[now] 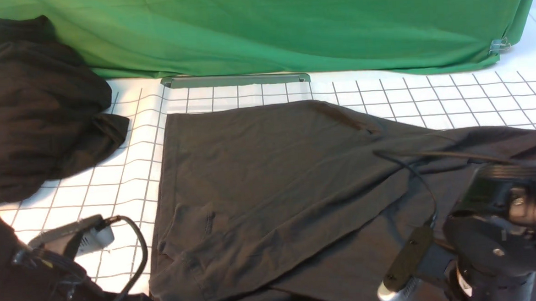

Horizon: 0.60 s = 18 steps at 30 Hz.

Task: Fold a long-sleeved shirt over a white checkered tablecloth.
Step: 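Fold the black garment in half by bringing its near edge over to the far edge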

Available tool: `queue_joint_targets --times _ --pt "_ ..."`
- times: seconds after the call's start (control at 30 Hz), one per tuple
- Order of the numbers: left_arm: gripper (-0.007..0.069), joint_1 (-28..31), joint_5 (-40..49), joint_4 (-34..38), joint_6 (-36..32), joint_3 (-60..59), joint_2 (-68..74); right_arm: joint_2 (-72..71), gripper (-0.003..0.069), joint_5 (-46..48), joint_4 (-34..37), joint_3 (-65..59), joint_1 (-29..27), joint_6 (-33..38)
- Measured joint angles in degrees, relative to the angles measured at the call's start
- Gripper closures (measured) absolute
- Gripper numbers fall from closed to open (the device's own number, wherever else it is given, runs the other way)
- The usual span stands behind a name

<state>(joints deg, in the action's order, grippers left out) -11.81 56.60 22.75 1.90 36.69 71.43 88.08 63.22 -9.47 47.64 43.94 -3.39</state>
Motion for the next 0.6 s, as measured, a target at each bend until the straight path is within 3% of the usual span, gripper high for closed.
queue_joint_targets --times 0.43,0.6 --pt "0.0611 0.0 -1.1 -1.2 1.7 11.5 0.2 -3.6 0.0642 2.0 -3.0 12.9 0.0 -0.1" --pt "0.0611 0.0 -2.1 -2.9 4.0 16.0 2.2 -3.6 0.0642 1.3 -3.2 16.0 -3.5 -0.1"
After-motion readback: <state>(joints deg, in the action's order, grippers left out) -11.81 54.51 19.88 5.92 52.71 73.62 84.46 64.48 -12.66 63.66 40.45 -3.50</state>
